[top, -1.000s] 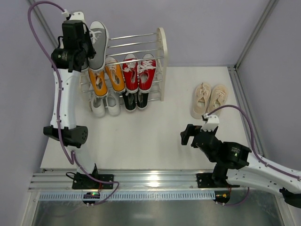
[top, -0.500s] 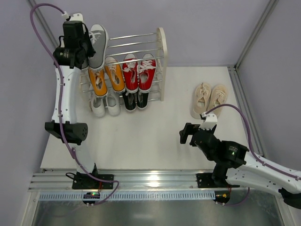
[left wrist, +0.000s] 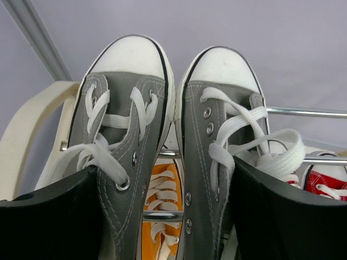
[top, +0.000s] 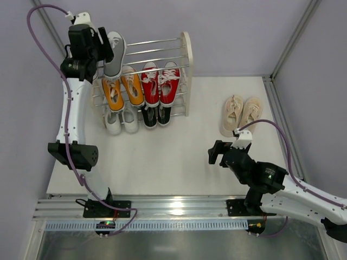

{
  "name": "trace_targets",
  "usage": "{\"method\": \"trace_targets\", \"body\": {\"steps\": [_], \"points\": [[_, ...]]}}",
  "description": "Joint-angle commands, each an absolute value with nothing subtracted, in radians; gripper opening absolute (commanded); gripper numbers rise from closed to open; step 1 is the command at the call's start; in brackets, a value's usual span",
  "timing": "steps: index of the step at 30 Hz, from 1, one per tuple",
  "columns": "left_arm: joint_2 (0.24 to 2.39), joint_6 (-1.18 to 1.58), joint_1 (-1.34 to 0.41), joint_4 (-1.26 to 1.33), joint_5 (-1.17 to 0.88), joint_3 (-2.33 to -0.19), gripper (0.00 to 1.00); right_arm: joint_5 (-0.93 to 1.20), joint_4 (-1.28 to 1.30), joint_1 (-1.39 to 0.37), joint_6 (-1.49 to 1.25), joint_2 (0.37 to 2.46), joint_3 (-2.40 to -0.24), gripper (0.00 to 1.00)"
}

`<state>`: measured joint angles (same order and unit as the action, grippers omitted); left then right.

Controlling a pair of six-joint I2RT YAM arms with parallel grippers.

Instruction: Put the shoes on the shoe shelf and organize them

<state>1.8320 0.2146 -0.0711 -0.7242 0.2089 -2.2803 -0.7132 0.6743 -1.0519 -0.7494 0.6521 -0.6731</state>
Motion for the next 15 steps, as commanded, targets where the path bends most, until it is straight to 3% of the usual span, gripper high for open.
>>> {"method": "trace_targets", "body": {"steps": [1,10,15], "points": [[1.738,0.213,-0.060,-0.581,0.196,-2.276,0.78,-0.739,0.650,-1.045,-0.732,0.627,-0.675,0.97],[1.531,0.316,-0.069,-0.491,0.114,-2.201,0.99,-0.798,0.677,-0.931,-0.640,0.561,-0.707,0.97],[1.409,0.319,-0.207,-0.517,0.069,-2.091,1.00,-0.352,0.571,-0.548,-0.493,0.699,-0.706,0.97]]}}
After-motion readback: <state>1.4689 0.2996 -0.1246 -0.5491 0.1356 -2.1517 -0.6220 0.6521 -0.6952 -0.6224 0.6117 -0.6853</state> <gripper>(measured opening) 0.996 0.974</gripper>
